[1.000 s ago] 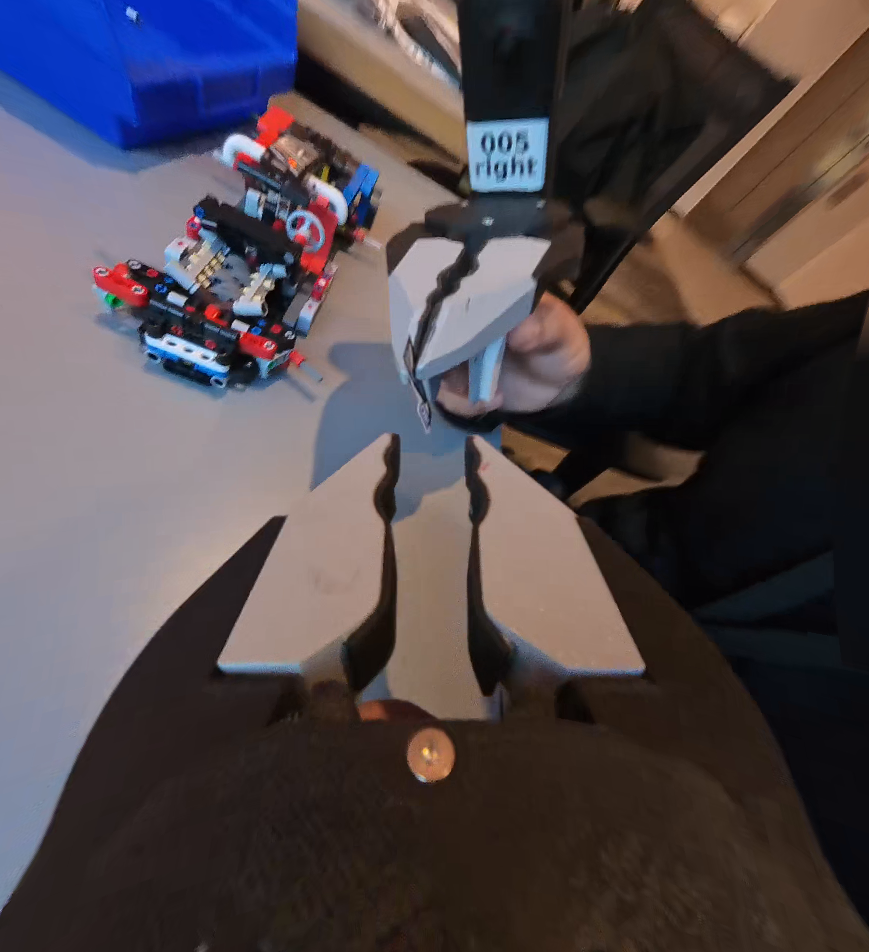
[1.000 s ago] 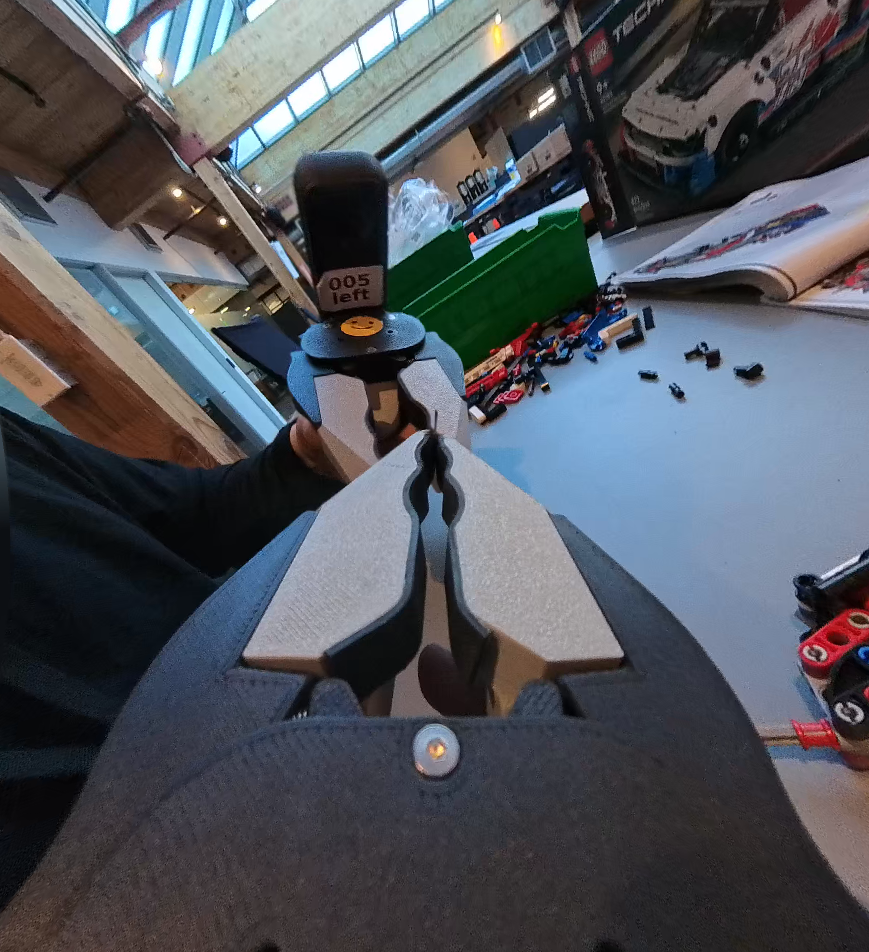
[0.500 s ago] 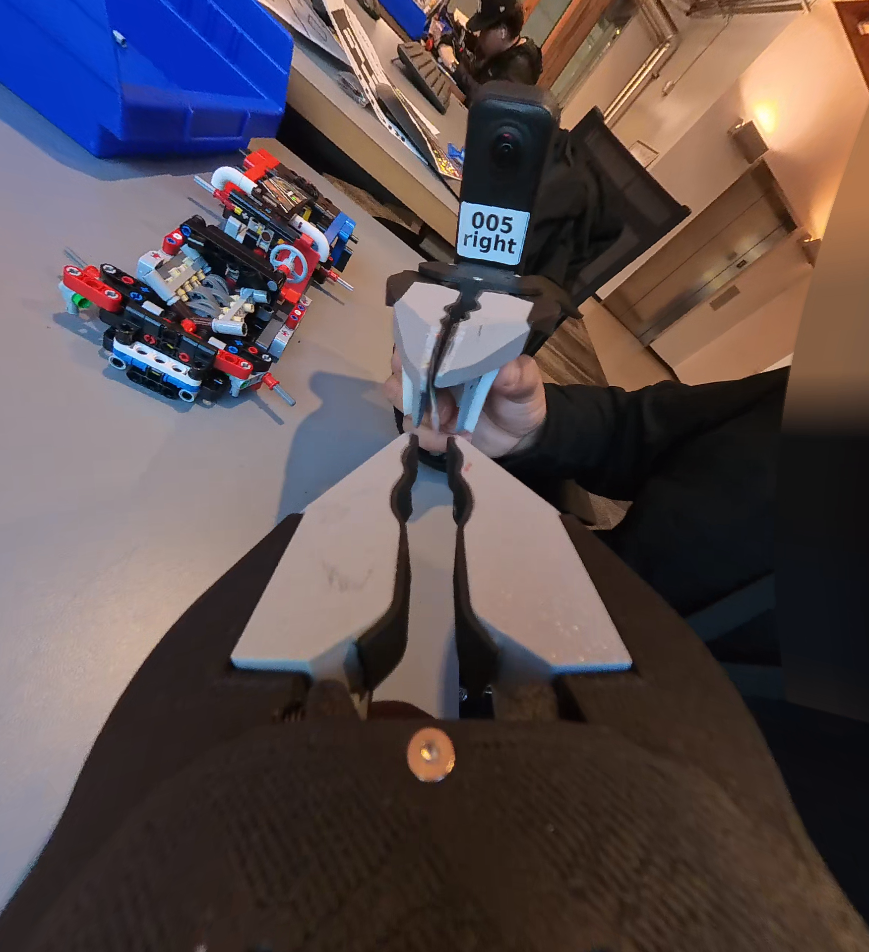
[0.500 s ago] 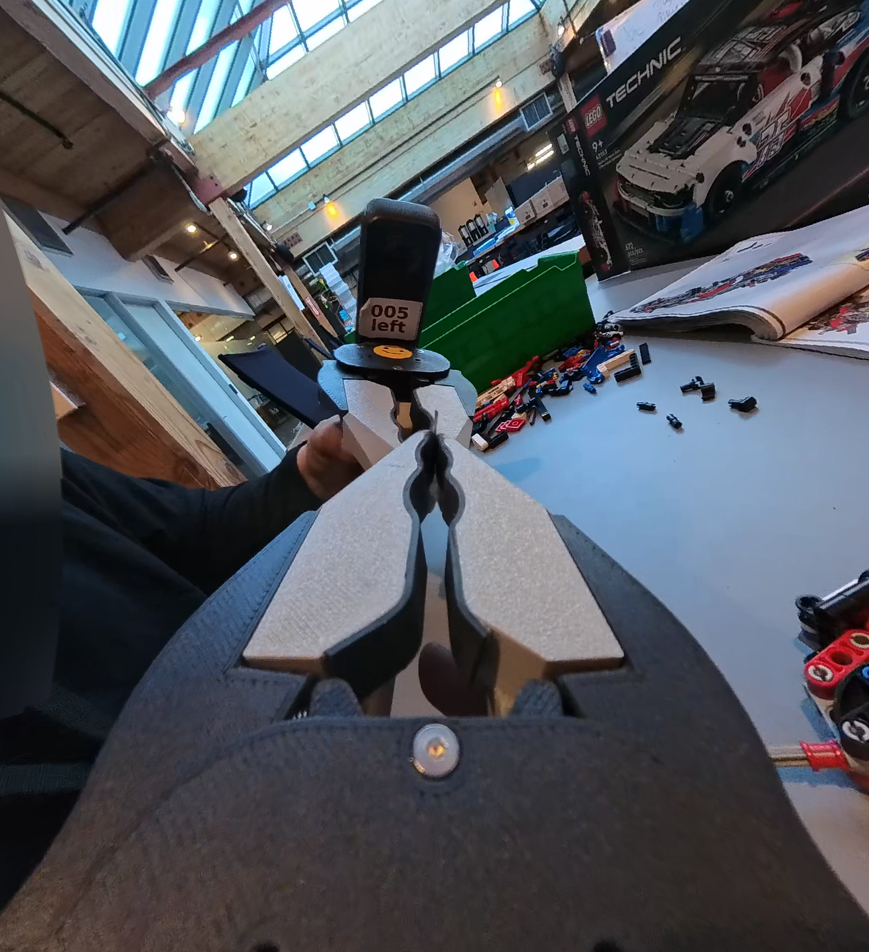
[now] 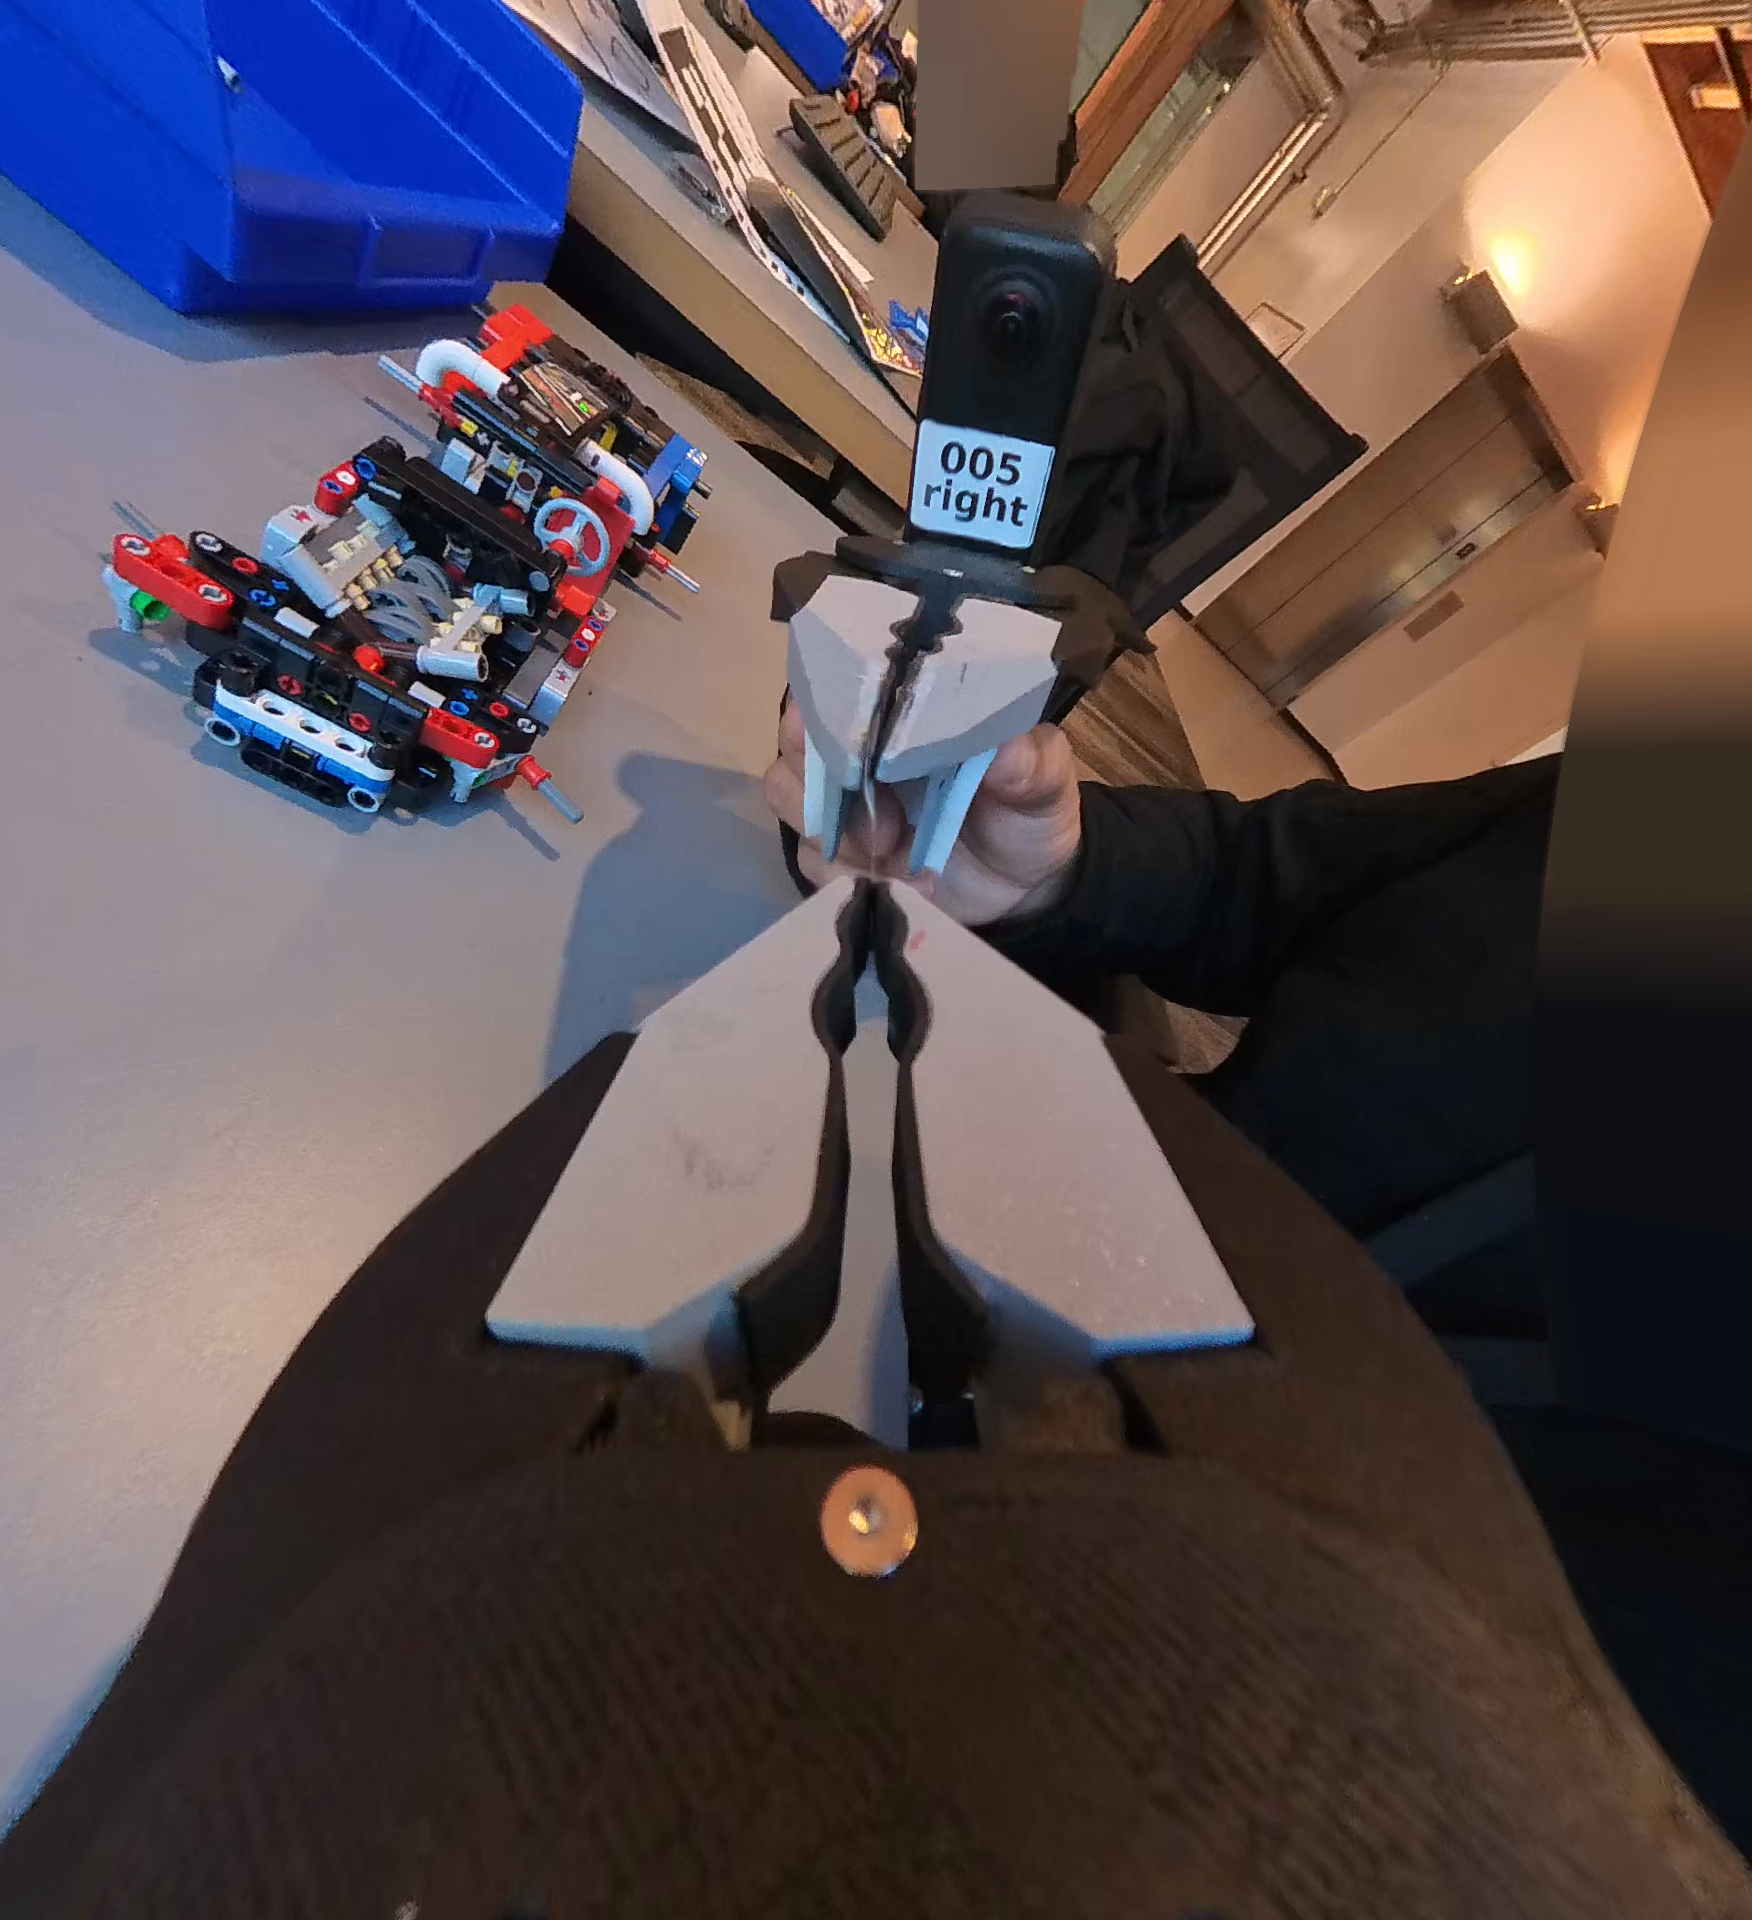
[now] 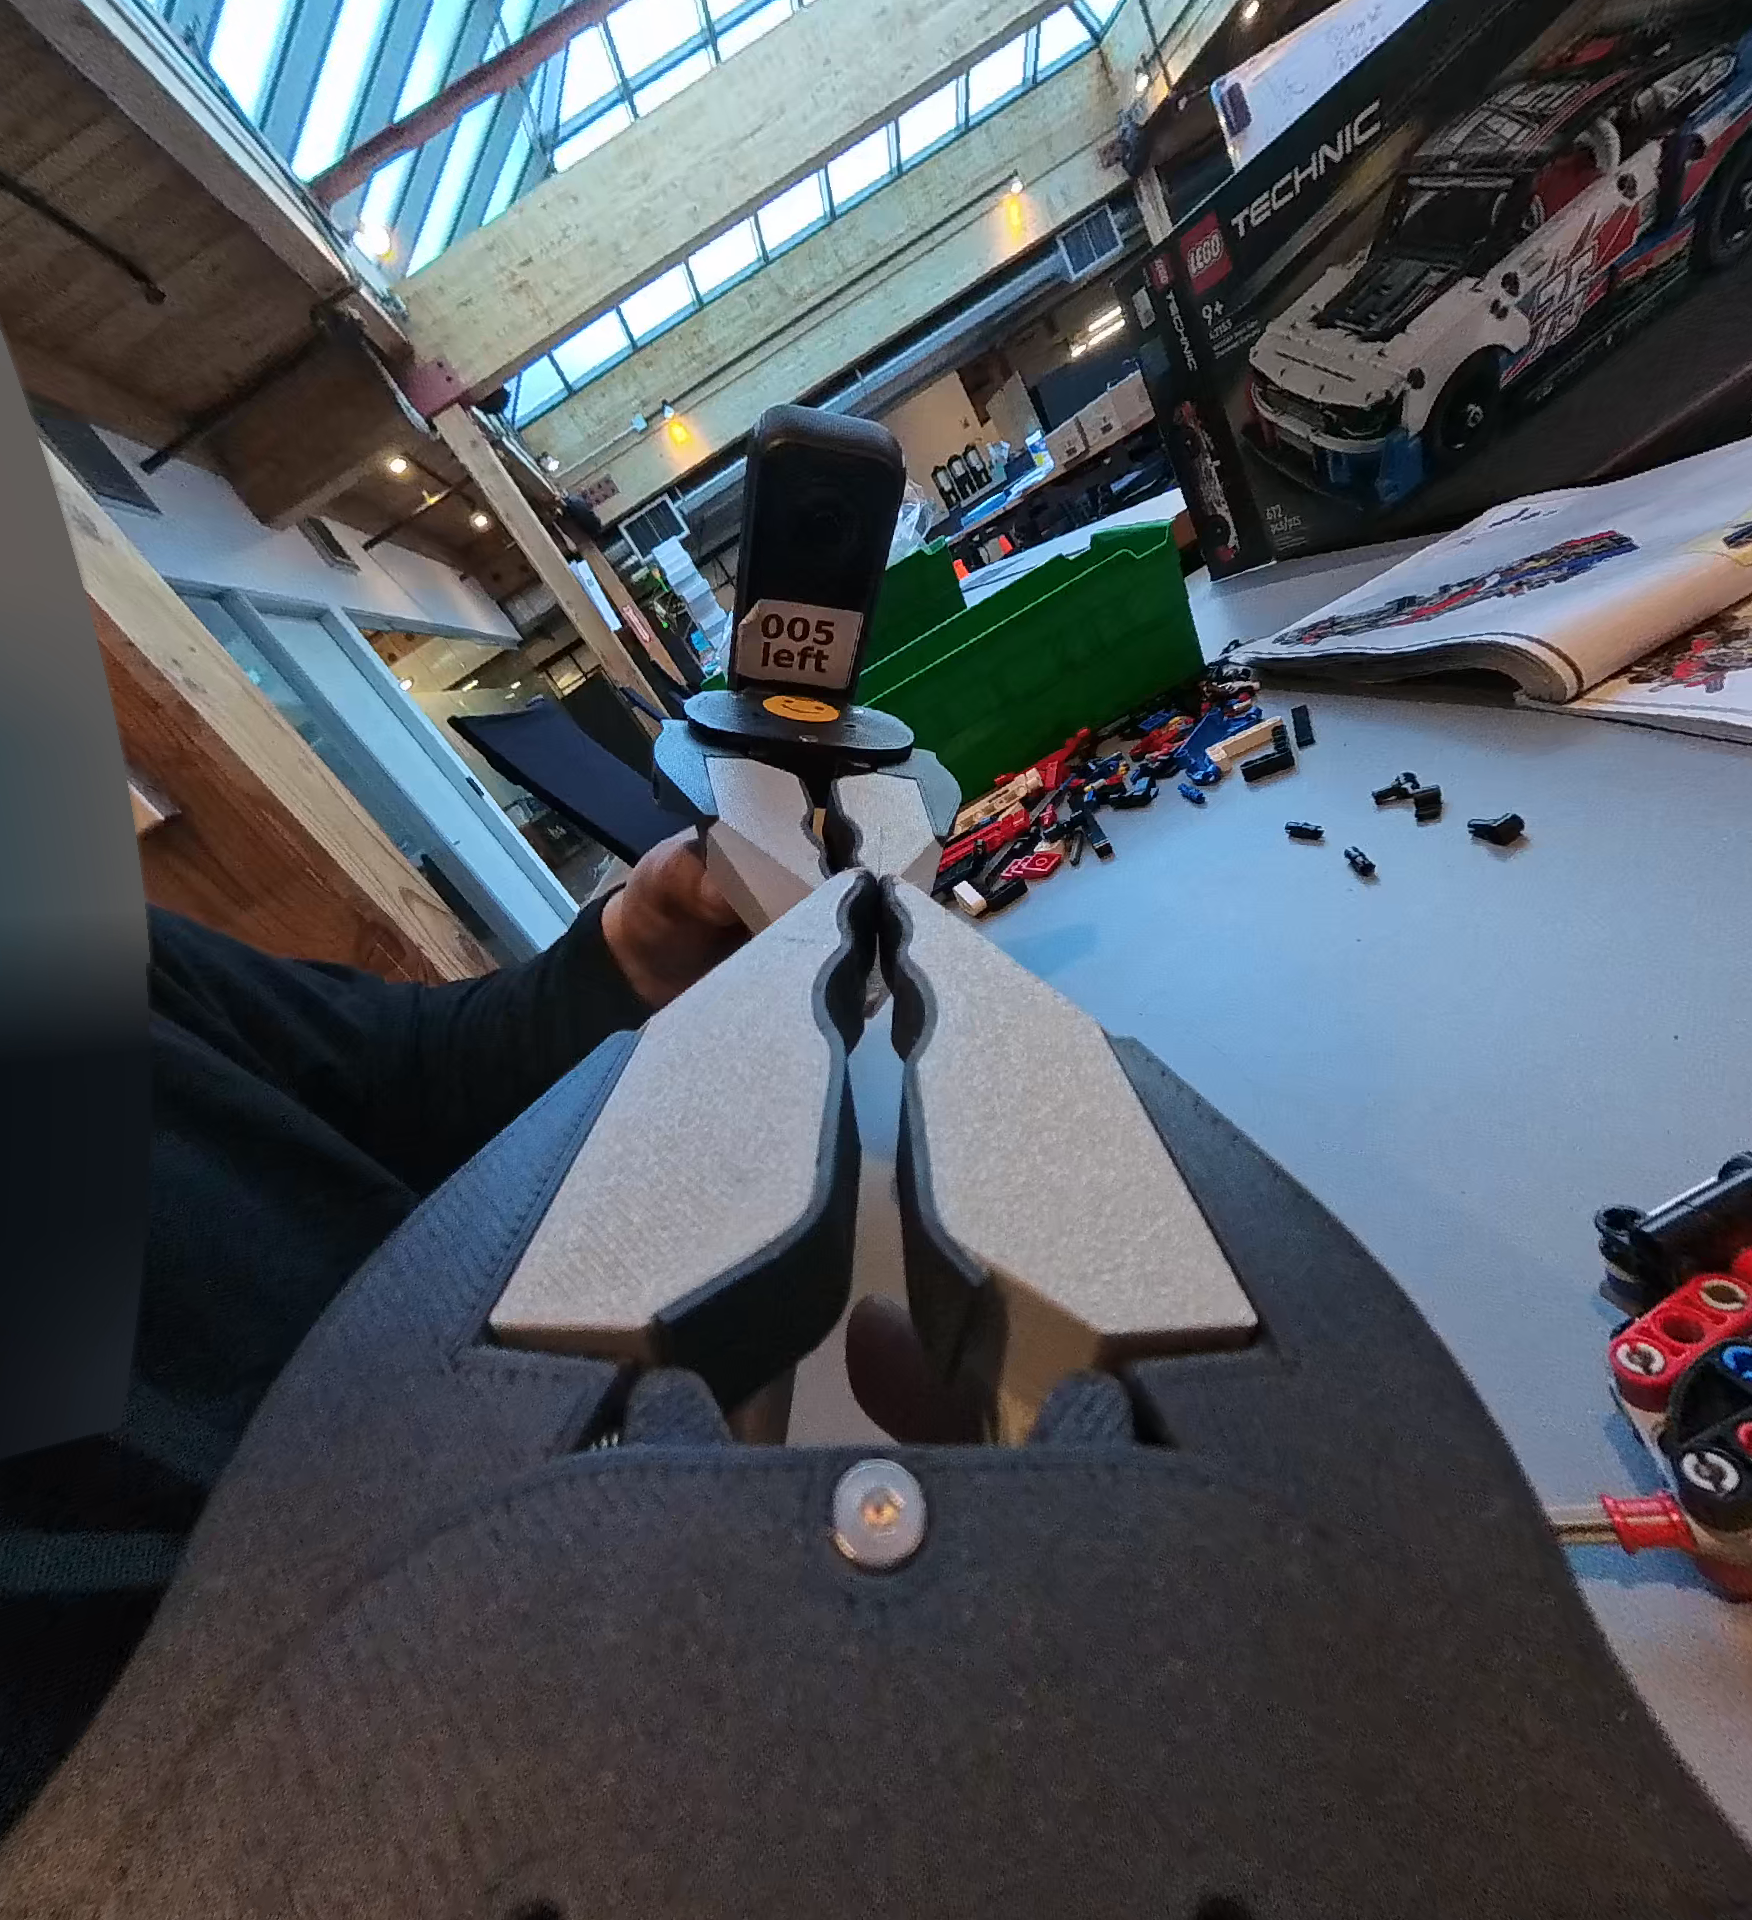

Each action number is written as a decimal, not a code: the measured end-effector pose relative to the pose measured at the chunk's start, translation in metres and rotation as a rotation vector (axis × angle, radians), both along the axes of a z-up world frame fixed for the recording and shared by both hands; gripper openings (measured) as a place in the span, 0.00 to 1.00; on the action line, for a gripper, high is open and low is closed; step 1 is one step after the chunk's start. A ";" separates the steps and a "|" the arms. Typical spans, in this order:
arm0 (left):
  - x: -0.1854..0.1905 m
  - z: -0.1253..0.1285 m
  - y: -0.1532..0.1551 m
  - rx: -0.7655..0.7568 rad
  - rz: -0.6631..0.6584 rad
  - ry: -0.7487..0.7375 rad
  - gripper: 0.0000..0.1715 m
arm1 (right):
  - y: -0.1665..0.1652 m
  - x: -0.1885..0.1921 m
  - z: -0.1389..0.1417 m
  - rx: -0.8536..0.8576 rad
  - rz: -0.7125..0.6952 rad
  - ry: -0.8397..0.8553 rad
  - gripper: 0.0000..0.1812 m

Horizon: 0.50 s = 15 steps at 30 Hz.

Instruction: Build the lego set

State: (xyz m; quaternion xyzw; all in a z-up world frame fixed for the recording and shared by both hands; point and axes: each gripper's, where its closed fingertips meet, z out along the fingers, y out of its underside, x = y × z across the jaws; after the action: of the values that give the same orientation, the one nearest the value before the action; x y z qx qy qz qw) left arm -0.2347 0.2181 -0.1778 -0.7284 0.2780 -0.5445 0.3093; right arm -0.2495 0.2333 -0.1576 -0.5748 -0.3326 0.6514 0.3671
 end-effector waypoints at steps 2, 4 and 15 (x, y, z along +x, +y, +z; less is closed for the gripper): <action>-0.003 -0.002 0.000 -0.005 -0.007 0.023 0.00 | 0.000 0.000 -0.004 0.020 0.008 -0.041 0.00; -0.006 -0.006 0.001 -0.009 -0.009 0.066 0.00 | 0.000 0.000 -0.011 0.057 0.025 -0.106 0.04; -0.013 -0.032 -0.011 0.132 -0.122 0.414 0.00 | -0.006 0.004 -0.028 0.230 0.156 -0.400 0.10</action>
State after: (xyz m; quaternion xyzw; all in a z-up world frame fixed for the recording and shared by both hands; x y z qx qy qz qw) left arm -0.2477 0.2069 -0.2099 -0.7846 0.4143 -0.3818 0.2590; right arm -0.2458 0.2277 -0.1856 -0.6191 -0.5141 0.5088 0.3057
